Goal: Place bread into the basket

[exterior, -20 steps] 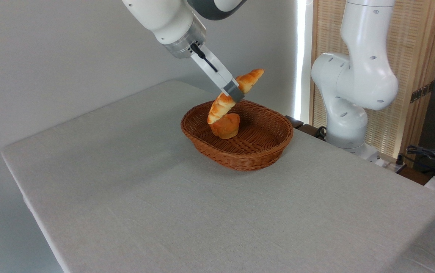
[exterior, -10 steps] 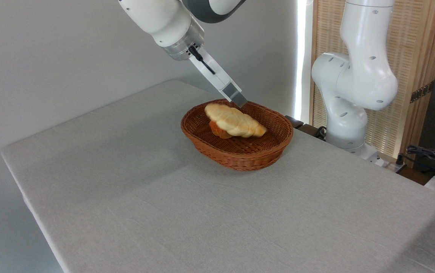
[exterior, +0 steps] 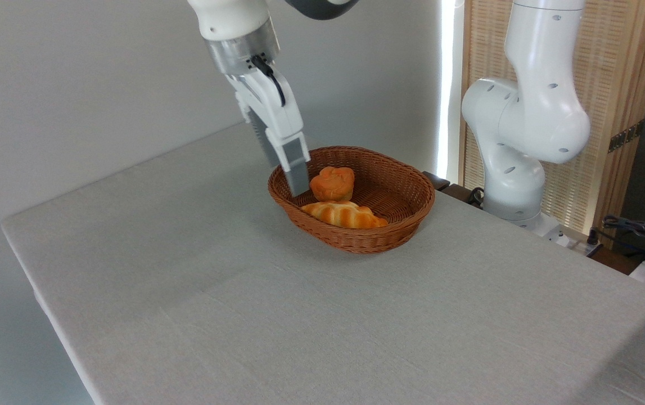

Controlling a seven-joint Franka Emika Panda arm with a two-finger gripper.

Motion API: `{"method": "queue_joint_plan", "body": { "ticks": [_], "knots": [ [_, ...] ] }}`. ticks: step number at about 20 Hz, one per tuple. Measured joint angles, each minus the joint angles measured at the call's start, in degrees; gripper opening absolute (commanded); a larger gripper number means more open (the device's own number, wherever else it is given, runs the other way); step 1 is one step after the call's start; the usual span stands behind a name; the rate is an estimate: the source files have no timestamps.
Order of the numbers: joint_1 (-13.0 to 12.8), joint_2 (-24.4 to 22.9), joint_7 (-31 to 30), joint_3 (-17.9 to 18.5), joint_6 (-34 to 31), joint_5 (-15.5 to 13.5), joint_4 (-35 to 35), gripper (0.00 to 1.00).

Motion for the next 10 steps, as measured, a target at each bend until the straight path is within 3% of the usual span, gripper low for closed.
{"method": "queue_joint_plan", "body": {
  "ticks": [5,10],
  "knots": [
    [0.18,0.1,-4.42,2.81,12.22,0.39,0.49,1.0],
    [0.26,0.59,-8.04,6.83,12.98,0.47,0.52,1.0]
  ]
}}
